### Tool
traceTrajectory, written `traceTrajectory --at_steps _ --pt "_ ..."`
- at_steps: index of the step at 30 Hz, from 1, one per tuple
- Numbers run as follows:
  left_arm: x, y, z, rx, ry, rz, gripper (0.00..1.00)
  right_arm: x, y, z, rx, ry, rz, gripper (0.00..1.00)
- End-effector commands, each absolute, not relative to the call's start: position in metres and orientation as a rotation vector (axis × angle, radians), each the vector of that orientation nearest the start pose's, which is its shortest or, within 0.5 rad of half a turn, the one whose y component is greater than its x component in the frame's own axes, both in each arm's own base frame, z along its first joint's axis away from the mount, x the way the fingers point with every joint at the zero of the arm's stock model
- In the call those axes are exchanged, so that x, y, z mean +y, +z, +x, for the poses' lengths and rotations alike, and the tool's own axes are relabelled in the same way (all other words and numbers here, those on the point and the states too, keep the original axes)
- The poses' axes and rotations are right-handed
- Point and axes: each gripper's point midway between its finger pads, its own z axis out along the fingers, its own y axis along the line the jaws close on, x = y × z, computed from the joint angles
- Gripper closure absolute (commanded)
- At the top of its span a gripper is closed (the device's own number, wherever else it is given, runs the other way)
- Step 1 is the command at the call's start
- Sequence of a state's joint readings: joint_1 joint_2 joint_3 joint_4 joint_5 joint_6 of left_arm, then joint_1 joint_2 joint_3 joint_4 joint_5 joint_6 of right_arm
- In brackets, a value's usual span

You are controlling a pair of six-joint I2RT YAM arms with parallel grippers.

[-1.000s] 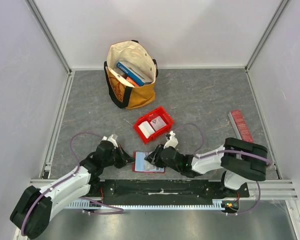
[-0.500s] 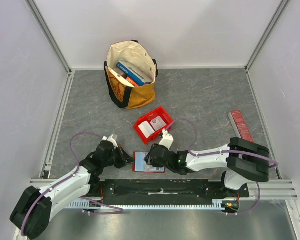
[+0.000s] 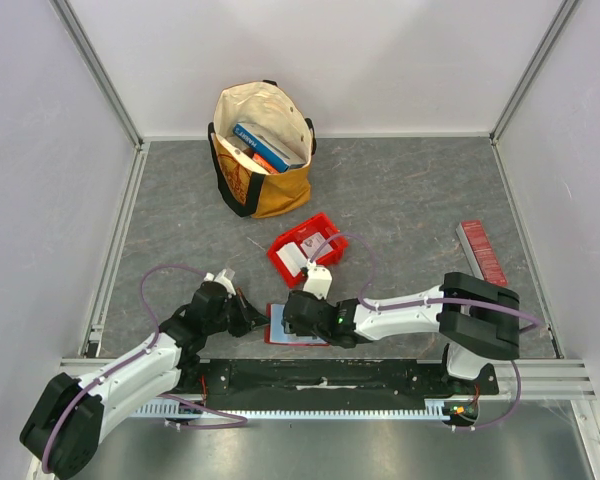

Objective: Put the credit cards into the card holder
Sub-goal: Insert the credit card into the card holder.

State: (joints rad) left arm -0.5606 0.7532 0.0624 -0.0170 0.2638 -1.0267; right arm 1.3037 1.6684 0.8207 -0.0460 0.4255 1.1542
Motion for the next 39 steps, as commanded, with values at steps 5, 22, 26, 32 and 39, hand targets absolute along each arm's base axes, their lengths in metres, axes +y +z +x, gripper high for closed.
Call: traceTrajectory --at_steps 5,22,26,32,39 --pt "-0.177 0.000 0.134 2.514 -1.019 -0.473 0.98 0.333 0.020 0.143 2.462 0.428 -0.011 0.46" --pt "-0.178 0.001 0.134 2.515 -1.022 -0.468 0.98 0.324 0.015 0.142 2.478 0.387 0.000 0.45" --pt "-0.177 0.000 0.134 2.518 -1.021 -0.465 0.98 0.327 0.015 0.142 2.484 0.377 -0.021 0.46" --pt "-0.178 0.001 0.134 2.514 -1.024 -0.470 0.98 0.318 0.014 0.145 2.487 0.263 -0.057 0.45" --pt "-0.177 0.001 0.134 2.514 -1.023 -0.466 0.98 0.314 0.014 0.143 2.484 0.275 -0.037 0.46"
